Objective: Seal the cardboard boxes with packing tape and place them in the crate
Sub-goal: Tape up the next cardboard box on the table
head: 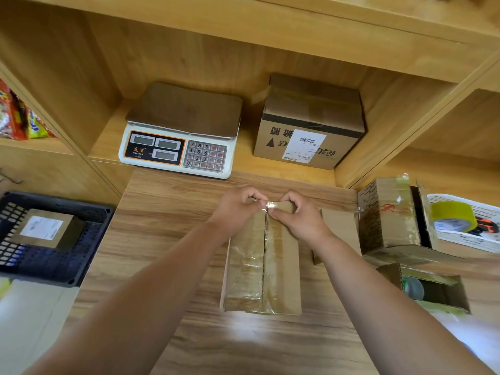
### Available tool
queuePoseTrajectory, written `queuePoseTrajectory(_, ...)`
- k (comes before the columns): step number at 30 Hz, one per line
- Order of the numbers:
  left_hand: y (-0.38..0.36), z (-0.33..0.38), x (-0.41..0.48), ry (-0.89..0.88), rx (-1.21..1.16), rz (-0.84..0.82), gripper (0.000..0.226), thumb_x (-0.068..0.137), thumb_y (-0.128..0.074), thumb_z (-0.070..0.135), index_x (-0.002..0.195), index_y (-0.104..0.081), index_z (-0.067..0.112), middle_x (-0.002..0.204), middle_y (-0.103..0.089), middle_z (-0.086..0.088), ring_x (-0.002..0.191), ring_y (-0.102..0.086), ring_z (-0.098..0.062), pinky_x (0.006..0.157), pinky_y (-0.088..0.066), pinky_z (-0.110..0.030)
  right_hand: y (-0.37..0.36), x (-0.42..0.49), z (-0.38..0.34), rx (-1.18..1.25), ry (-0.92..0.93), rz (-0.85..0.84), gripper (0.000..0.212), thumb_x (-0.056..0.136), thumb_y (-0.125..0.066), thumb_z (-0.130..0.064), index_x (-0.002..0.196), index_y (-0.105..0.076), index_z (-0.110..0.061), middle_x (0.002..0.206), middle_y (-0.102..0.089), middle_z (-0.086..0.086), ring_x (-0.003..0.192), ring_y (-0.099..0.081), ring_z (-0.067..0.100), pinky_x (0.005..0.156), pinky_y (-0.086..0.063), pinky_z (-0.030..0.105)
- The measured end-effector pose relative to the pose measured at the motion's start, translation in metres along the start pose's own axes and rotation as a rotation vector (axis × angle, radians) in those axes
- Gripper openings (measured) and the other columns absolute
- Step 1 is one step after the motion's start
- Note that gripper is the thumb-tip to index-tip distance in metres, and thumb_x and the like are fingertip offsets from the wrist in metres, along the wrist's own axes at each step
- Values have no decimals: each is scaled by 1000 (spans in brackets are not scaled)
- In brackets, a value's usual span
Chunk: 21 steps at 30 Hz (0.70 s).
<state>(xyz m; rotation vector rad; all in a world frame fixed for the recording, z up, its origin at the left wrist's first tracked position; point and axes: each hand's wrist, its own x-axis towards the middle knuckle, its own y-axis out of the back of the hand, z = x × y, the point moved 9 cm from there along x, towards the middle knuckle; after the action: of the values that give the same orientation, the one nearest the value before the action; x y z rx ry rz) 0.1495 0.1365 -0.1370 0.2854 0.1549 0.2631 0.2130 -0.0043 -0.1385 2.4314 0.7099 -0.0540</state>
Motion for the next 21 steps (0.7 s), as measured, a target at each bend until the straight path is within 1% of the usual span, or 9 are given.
queuePoseTrajectory(6, -1, -6, 3, 43, -57, 14, 13, 88, -62, 14, 81, -67, 24, 93, -64, 14, 89, -57, 4, 72, -39, -4, 2, 7, 1, -49, -47, 55, 40, 76, -73, -44, 62, -47, -16, 58, -48, -5, 52, -41, 8, 54, -33, 27)
queuePoseTrajectory(8, -1, -7, 2, 55, -80, 16, 13, 90, -59, 15, 83, -67, 22, 96, -65, 10, 91, -59, -2, 73, -41, -9, 3, 10, -4, -116, -52, 65, 43, 76, -72, -48, 62, -44, -19, 54, -42, -8, 46, -36, 2, 49, -30, 24)
queuePoseTrajectory(10, -1, -8, 1, 65, -95, 11, 12, 91, -58, 15, 87, -68, 18, 100, -66, 5, 93, -60, -6, 76, -43, -12, 2, 9, -5, -137, -77, 72, 44, 76, -72, -49, 63, -41, -21, 55, -42, -10, 46, -37, 2, 47, -29, 20)
queuePoseTrajectory(13, -2, -7, -1, 77, -102, -1, 13, 92, -56, 14, 89, -68, 17, 105, -65, 0, 95, -58, -6, 77, -42, -15, -5, 4, -6, -83, -69, 44, 31, 79, -72, -43, 71, -50, -22, 67, -53, -9, 62, -46, 8, 57, -34, 27)
queuePoseTrajectory(15, -2, -4, -6, 57, -85, 7, 13, 92, -56, 13, 90, -69, 14, 106, -65, -2, 96, -59, -8, 78, -42, -15, -9, -2, -11, -33, -35, 14, 16, 81, -72, -35, 83, -62, -22, 85, -64, -8, 78, -57, 9, 69, -42, 25)
queuePoseTrajectory(17, -2, -4, -14, 46, -82, 34, 12, 90, -58, 13, 88, -69, 17, 104, -65, -1, 95, -59, -9, 77, -42, -10, -11, -10, -15, -17, 4, -3, 11, 82, -71, -29, 90, -67, -23, 95, -67, -10, 91, -60, 8, 81, -45, 24)
queuePoseTrajectory(19, -3, -8, -25, 66, -56, 69, 8, 88, -62, 19, 89, -69, 22, 101, -64, 6, 93, -60, -7, 75, -43, -10, -11, -21, -14, -27, 15, -2, 7, 81, -71, -28, 87, -67, -28, 95, -67, -14, 93, -60, 6, 85, -45, 23)
queuePoseTrajectory(20, -2, -10, -31, 79, -10, 103, 9, 87, -64, 23, 95, -67, 24, 100, -62, 11, 93, -59, -5, 77, -43, -13, -11, -28, -11, -35, -1, 9, 6, 79, -71, -29, 83, -67, -30, 93, -67, -16, 92, -61, 5, 86, -46, 25)
queuePoseTrajectory(21, 1, -13, -37, 88, 46, 149, 20, 85, -66, 27, 104, -63, 26, 100, -60, 15, 93, -57, -2, 78, -43, -16, -10, -34, -7, -39, -18, 27, 6, 77, -71, -31, 80, -66, -31, 90, -67, -17, 89, -61, 4, 85, -48, 27)
